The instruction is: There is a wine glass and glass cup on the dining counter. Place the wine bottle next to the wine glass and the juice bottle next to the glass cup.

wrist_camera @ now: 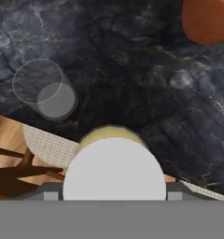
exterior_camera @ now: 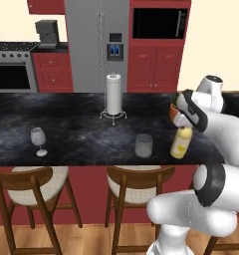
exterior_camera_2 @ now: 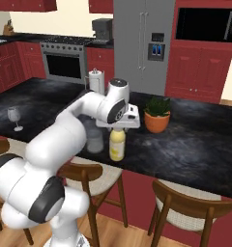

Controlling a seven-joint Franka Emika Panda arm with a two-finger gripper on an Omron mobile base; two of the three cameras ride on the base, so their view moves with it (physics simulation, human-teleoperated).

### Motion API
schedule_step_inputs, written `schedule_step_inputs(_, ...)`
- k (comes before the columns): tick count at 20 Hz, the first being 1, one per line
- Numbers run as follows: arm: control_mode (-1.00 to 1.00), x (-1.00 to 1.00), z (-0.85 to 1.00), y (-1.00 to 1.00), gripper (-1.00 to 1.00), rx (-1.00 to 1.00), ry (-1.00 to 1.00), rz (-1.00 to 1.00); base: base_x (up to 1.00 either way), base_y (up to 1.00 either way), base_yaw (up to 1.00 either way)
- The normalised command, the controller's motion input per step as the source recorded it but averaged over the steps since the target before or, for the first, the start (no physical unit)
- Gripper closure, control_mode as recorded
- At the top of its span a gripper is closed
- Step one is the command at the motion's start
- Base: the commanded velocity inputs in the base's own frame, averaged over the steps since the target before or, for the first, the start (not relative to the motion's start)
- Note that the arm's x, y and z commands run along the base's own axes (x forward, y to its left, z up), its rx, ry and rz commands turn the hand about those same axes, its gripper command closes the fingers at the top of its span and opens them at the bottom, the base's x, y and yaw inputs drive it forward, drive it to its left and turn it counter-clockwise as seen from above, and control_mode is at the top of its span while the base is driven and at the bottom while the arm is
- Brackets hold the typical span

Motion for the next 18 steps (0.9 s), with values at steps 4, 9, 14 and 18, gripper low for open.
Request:
schedule_step_inputs(4,-1.0,0.33,-0.12,0.09,1.0,0.06,0.13,0.02,0.0,0.0,0.0)
schedule_step_inputs(9,-1.0,0.28,-0.08,0.07,1.0,0.01,0.02,0.03,0.0,0.0,0.0)
schedule_step_inputs(14,-1.0,0.21,-0.11,0.09,1.0,0.0,0.0,0.01,0.0,0.0,0.0)
schedule_step_inputs(18,-1.0,0.25,-0.13,0.07,1.0,0.0,0.0,0.0,0.0,0.0,0.0)
